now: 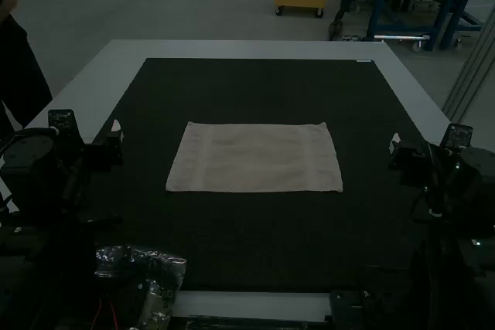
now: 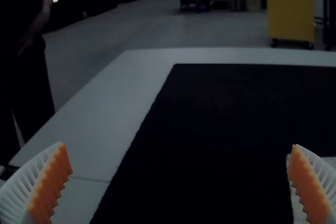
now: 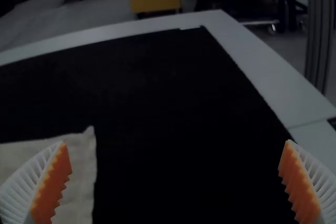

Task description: Fold the towel.

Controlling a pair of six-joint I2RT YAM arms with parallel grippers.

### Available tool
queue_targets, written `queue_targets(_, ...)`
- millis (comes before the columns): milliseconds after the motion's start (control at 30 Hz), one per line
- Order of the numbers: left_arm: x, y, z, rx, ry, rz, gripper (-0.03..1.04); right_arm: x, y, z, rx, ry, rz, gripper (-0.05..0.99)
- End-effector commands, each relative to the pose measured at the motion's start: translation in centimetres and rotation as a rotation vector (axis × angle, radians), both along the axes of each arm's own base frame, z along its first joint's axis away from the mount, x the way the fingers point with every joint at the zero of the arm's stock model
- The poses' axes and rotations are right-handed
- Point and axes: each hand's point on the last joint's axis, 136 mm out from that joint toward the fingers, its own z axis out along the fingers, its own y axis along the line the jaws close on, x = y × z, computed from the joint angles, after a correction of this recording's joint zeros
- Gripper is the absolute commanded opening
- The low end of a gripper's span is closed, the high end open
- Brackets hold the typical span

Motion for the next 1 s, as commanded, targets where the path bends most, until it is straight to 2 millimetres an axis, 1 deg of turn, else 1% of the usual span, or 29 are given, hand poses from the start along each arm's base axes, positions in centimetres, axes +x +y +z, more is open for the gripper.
queue_targets(0,-0.04,0.08,0.04,-0.007,-0.009,0.008,0.97,0.0,0.5,-0.23,-0.002,0.003,0.028,0.91)
queue_targets(967,-0.04,0.08,-0.11,-0.018,-0.005,0.007,0.97,0.0,0.51,-0.2,-0.002,0.002,0.028,0.91)
